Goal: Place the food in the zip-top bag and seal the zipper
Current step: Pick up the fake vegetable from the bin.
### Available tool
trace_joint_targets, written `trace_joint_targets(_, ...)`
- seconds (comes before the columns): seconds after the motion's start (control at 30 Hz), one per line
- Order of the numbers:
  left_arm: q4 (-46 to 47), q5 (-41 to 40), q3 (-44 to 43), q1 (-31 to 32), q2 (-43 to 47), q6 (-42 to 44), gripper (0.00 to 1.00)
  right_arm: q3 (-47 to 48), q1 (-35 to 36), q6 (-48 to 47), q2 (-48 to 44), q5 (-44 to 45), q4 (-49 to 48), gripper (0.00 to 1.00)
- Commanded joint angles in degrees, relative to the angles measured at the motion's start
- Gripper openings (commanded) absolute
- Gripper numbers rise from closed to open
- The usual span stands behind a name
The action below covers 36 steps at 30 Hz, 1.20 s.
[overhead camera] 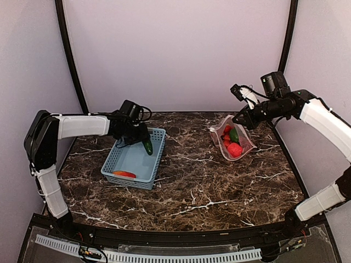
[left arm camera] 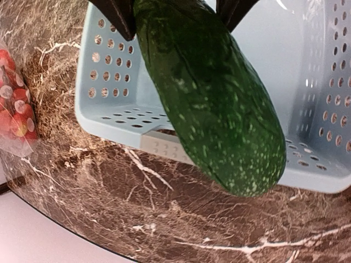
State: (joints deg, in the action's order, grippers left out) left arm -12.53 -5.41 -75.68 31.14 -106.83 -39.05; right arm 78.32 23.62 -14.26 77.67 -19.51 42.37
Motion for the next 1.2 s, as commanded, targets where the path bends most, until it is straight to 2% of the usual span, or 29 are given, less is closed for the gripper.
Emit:
trace_joint_targets(0.0,-11.3,4.0,-3.8,0.2,4.2,12.2,0.47,-0.9,0.2,0.5,-0.8,0.2,-1.4,0.00)
trace_joint_targets(0.13,-19.5,7.7,-4.1,0.2,5.2,18.5,0.46,-1.2,0.1,0.4,-0.8,0.1,-1.6,0.00)
trace_joint_targets(0.3,-24.5,9.4,-3.6,0.2,5.3,22.8,0.46,-0.7,0.1,0.5,-0.1,-0.3,-1.4,0.00)
trace_joint_targets(0.8,-27.4,9.3,-7.2,0.2,-3.5,21.7,0.44,-1.4,-0.1,0.3,-1.3,0.2,-1.1,0.00)
trace_joint_targets(0.97,-26.9,9.3,-7.4,0.3,1.4,21.2,0.42,-1.4,-0.2,0.3,-1.0,-0.2,-1.2,0.00)
trace_joint_targets(1.17,-20.0,10.7,-6.8,2.7,12.2,21.5,0.41,0.7,-0.2,0.5,0.5,-1.5,0.1,0.00)
